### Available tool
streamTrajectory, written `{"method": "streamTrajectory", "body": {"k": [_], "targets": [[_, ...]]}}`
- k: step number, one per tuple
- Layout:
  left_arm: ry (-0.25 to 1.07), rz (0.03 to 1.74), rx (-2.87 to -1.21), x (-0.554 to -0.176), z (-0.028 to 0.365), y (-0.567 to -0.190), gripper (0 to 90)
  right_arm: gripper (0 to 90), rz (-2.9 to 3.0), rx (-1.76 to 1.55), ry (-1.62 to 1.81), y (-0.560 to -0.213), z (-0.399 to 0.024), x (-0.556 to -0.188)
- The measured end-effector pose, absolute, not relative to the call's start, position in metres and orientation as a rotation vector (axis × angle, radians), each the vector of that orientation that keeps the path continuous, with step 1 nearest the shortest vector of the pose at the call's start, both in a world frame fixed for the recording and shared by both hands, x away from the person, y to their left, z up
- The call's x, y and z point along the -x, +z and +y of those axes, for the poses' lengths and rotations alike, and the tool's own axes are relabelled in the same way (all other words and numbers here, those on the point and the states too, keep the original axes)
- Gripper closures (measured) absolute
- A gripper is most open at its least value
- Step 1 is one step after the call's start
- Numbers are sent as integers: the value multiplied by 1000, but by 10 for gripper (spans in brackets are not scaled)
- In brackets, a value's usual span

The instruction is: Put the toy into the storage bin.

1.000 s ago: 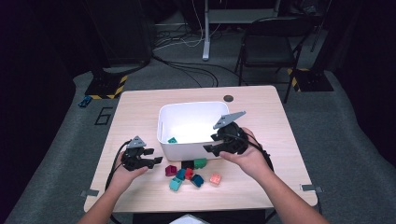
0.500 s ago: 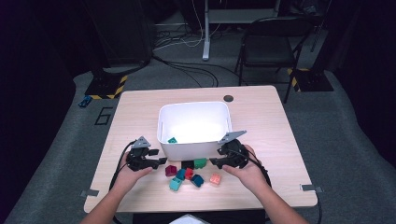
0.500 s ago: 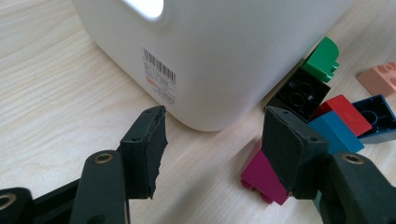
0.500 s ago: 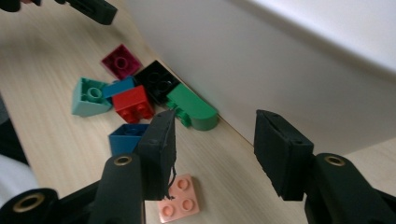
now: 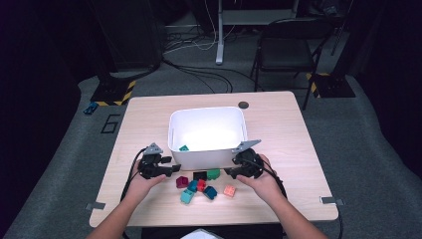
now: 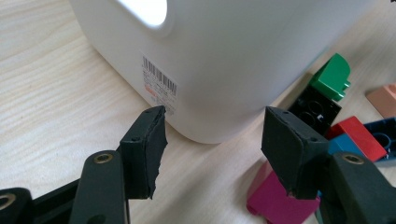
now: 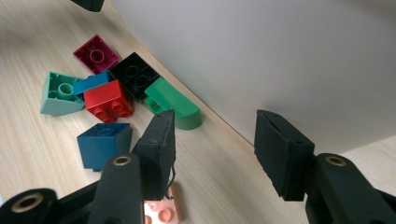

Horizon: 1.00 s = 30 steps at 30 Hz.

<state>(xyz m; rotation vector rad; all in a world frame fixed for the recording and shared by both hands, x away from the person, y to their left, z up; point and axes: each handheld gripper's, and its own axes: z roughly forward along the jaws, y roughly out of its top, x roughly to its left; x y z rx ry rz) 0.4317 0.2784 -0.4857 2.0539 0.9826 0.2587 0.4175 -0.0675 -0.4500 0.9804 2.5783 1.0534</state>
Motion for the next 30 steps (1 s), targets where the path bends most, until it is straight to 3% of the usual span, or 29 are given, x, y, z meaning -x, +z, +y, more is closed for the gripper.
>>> {"method": "streamTrajectory", "body": {"k": [12,30], "targets": [[274,1017,-2038,-438,282,-487,398,404,2565,-1016,1095,-459,-61,-425],[308,1009,-2065,-425,300,-486,401,365,2646,-918,1051,-489,-25,-418]]}}
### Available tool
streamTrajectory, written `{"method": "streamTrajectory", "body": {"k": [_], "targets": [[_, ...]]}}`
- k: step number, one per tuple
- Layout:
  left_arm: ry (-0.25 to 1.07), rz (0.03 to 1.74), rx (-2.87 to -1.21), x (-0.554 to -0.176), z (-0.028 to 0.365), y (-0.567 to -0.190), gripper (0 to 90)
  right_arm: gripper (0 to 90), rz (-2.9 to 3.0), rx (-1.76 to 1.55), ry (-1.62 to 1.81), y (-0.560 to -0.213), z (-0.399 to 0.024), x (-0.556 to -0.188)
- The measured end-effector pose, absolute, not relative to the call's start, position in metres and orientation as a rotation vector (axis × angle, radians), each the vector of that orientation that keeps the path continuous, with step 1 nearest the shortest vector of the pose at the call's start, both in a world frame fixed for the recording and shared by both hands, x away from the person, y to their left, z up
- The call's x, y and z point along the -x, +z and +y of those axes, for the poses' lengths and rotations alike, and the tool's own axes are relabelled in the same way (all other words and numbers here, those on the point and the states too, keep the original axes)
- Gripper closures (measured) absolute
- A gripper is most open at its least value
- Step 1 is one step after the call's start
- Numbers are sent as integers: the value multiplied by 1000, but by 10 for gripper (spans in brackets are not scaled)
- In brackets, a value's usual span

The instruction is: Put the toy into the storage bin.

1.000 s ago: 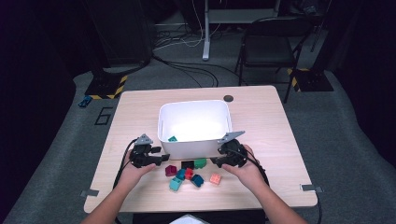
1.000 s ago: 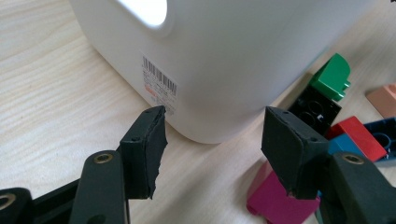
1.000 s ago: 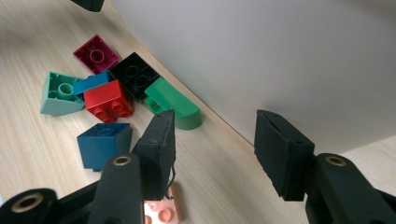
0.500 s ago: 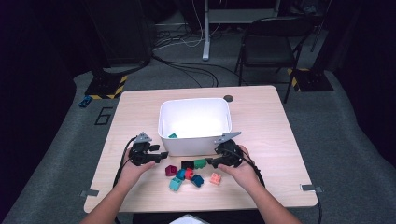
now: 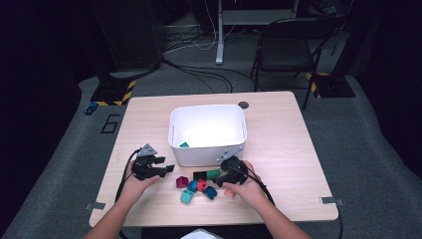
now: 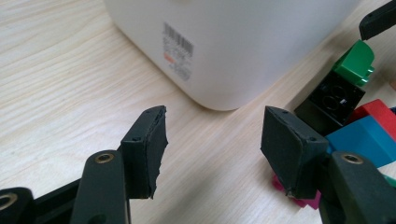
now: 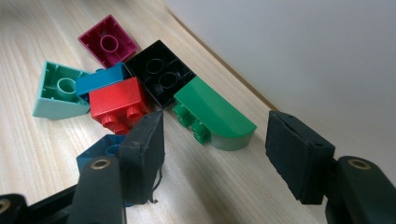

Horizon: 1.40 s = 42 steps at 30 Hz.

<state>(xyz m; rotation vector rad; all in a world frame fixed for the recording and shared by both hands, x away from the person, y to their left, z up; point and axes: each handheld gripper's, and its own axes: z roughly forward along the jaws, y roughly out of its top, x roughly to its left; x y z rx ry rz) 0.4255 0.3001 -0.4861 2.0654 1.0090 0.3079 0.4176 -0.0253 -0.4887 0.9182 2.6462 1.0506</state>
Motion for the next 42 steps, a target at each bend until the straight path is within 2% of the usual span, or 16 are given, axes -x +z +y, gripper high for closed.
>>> {"method": "streamTrajectory", "body": {"k": [5,7,12,16,21,24,42], "targets": [[308,1024,-2052,-426,305,-487,401,380,2672,-918,1053,-491,-22,-418],[307,1027,-2054,-426,307,-487,401,417,2687,-911,1057,-491,-21,-414],[309,1031,-2055,-427,309,-488,400,444,2688,-876,1055,-489,-17,-403],[316,1030,-2055,-426,308,-488,401,483,2669,-880,1046,-492,-16,-407],[308,1033,-2063,-427,309,-489,401,573,2677,-894,1039,-498,-12,-411],[304,1039,-2061,-427,309,-489,401,658,2679,-878,1012,-499,-11,-411],[301,1049,-2053,-427,311,-488,409,665,2725,-903,1027,-482,-22,-409]]}}
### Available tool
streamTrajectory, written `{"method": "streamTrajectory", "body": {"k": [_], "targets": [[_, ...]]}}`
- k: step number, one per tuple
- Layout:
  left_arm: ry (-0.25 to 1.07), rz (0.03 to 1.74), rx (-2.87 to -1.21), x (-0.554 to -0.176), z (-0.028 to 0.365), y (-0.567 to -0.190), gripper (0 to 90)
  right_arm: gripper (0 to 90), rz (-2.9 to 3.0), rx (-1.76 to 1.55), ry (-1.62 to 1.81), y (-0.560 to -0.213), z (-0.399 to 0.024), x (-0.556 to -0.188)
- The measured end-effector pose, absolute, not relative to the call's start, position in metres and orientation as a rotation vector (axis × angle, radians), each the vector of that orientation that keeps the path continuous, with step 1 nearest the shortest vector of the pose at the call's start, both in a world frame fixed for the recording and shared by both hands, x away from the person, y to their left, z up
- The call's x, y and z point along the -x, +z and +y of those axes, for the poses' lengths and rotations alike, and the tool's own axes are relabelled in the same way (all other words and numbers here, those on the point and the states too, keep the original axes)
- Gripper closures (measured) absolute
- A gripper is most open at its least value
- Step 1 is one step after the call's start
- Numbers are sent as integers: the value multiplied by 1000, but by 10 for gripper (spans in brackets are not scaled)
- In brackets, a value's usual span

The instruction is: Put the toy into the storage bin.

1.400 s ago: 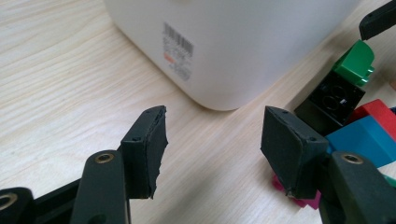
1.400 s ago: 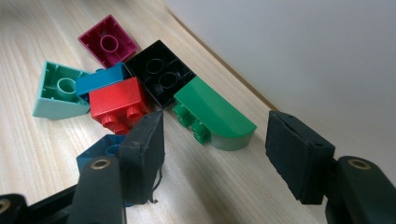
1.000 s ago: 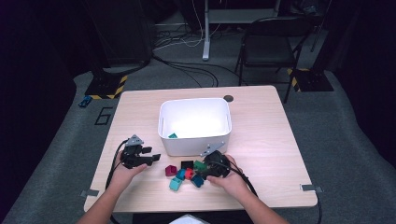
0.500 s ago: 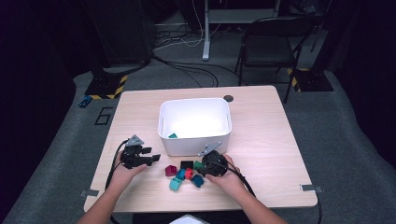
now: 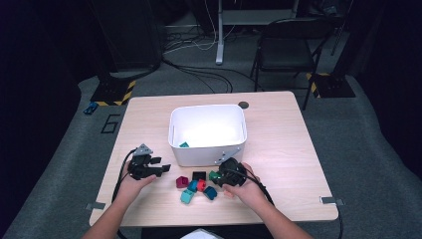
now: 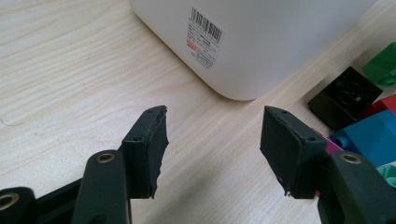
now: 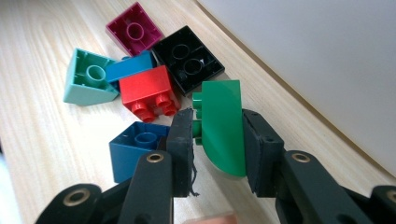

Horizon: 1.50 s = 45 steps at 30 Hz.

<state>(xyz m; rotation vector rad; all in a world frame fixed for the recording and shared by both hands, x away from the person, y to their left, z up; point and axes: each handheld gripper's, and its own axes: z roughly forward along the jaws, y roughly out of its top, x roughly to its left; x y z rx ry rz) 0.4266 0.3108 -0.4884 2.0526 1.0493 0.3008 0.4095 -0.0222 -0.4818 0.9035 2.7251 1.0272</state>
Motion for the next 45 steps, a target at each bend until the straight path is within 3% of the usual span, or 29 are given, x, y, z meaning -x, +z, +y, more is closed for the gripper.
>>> {"method": "streamTrajectory", "body": {"k": [45], "targets": [[304,1069,-2035,-429,320,-489,413,665,2787,-844,1049,-385,-42,-404]]}}
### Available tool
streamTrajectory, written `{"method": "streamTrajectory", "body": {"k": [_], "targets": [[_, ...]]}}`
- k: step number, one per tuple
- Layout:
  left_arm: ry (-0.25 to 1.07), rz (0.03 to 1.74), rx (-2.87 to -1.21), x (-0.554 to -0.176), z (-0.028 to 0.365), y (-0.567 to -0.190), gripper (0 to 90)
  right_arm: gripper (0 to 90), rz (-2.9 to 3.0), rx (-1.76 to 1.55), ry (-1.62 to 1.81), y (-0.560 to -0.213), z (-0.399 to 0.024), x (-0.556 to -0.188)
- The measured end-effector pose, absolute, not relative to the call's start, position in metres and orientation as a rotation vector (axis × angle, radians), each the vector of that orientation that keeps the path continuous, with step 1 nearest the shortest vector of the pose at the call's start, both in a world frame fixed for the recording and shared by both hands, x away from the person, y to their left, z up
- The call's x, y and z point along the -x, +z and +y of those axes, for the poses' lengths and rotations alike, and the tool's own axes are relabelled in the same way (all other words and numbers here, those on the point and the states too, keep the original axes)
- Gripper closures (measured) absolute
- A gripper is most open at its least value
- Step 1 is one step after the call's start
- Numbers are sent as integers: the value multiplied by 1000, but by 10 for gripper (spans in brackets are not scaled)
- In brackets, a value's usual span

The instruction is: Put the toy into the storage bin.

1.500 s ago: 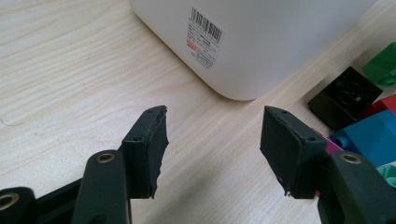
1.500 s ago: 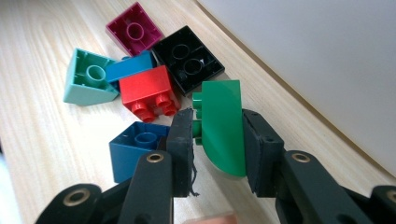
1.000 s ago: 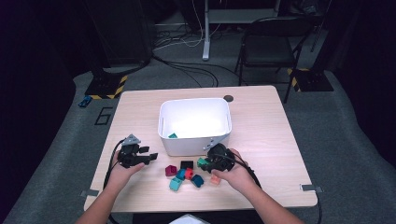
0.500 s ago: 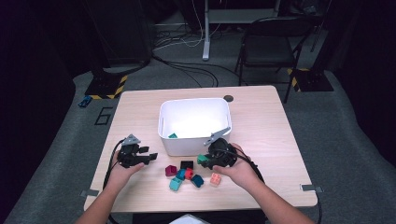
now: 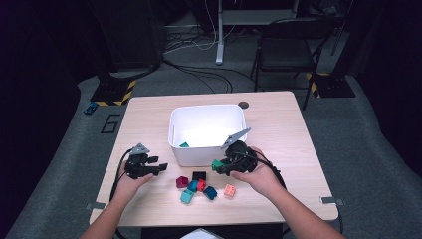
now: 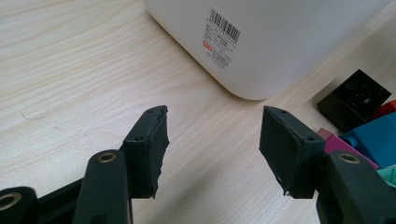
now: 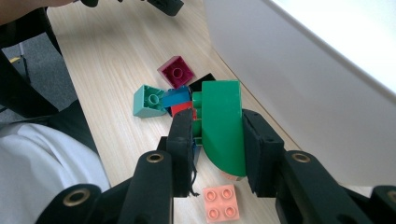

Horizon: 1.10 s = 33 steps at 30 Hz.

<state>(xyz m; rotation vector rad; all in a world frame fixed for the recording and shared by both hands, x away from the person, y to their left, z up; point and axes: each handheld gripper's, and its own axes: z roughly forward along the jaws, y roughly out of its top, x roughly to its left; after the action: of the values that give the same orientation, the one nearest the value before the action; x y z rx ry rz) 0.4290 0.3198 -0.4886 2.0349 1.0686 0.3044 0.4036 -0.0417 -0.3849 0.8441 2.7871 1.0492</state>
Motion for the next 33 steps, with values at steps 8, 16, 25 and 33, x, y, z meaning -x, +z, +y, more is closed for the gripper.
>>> {"method": "streamTrajectory", "body": {"k": [8,16,25,33], "targets": [[308,1066,-2037,-429,319,-489,413,665,2774,-850,1067,-367,-45,-406],[306,1063,-2040,-429,319,-489,414,665,2757,-843,1098,-352,-45,-409],[306,1061,-2046,-429,318,-489,414,665,2757,-840,1100,-338,-44,-411],[306,1052,-2058,-429,317,-490,414,664,2748,-825,1110,-323,-42,-415]]}}
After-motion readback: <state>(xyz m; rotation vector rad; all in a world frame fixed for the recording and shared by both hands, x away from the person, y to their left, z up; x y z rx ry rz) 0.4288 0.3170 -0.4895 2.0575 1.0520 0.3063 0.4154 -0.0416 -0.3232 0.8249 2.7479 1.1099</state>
